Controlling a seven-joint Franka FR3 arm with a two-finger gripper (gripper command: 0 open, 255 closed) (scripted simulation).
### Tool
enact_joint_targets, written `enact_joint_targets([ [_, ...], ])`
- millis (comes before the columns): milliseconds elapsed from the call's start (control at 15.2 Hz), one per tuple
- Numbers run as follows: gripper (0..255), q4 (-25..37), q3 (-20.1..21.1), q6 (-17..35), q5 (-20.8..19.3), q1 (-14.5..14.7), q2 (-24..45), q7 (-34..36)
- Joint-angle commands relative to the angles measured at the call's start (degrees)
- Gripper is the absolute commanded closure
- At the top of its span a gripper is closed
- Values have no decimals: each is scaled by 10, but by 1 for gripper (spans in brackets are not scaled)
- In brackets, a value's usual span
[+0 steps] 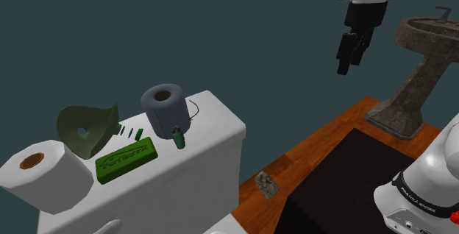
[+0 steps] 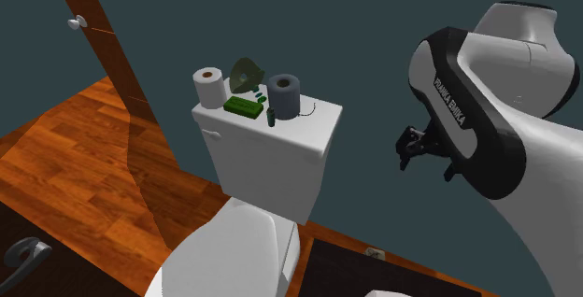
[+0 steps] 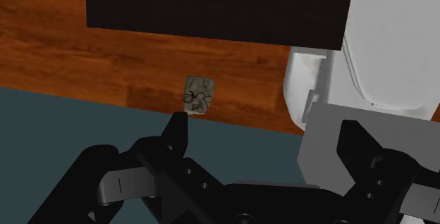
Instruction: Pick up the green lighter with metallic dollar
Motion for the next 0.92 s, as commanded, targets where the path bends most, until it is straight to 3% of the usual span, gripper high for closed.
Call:
enact_joint_targets([
  [0, 0, 0, 0, 0, 0, 0, 0, 0],
  [462, 0, 30, 84, 61, 50, 28, 72, 91],
  [858, 0, 83, 153, 112, 68, 43, 157, 170],
])
